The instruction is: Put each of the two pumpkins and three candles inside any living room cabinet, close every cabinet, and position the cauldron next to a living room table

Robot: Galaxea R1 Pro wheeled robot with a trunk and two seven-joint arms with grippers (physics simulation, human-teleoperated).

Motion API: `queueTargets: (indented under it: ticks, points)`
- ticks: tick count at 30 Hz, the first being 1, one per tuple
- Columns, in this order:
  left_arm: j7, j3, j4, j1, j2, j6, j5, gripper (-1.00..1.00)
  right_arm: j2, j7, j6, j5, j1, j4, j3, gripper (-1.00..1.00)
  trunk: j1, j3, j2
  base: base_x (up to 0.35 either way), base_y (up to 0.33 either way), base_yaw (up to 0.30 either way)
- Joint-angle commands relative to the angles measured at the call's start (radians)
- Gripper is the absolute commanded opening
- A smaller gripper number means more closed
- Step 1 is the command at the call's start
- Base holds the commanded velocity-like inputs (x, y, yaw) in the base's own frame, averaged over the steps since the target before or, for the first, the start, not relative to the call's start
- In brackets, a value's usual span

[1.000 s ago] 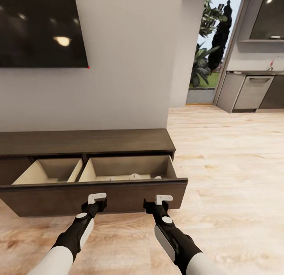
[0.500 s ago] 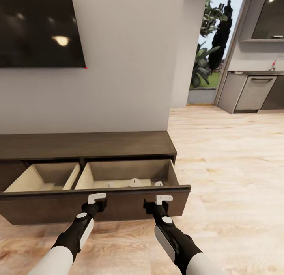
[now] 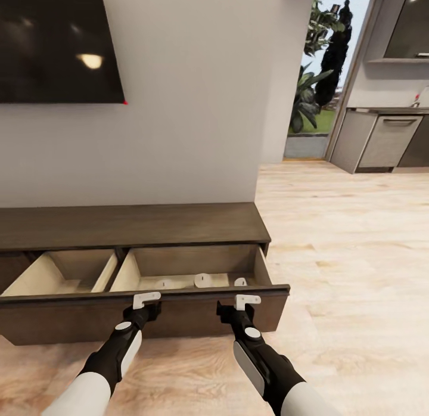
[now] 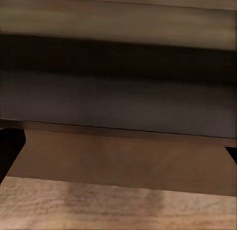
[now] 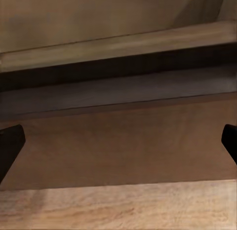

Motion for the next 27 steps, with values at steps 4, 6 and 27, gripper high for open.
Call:
queueTargets:
  ticks: [4,6,27]
  points:
    - [-0.001,0.004,-0.003,0.0,-0.001,0.006,-0.003,1.0,0.0,-0.007,0.001,-0.005,-0.001,-0.001,0.003,1.0,0.0,-0.001,0.0,0.249,0.071,0.0]
    - [-0.001,0.004,-0.003,0.0,-0.001,0.006,-0.003,1.0,0.0,-0.007,0.001,-0.005,-0.001,-0.001,0.003,1.0,0.0,-0.001,0.0,0.253,0.082,0.0]
    - [-0.001,0.004,-0.003,0.0,-0.001,0.006,-0.003,1.0,0.0,-0.007,0.001,-0.005,-0.001,-0.002,0.003,1.0,0.0,-0.001,0.0,0.231,0.024,0.0]
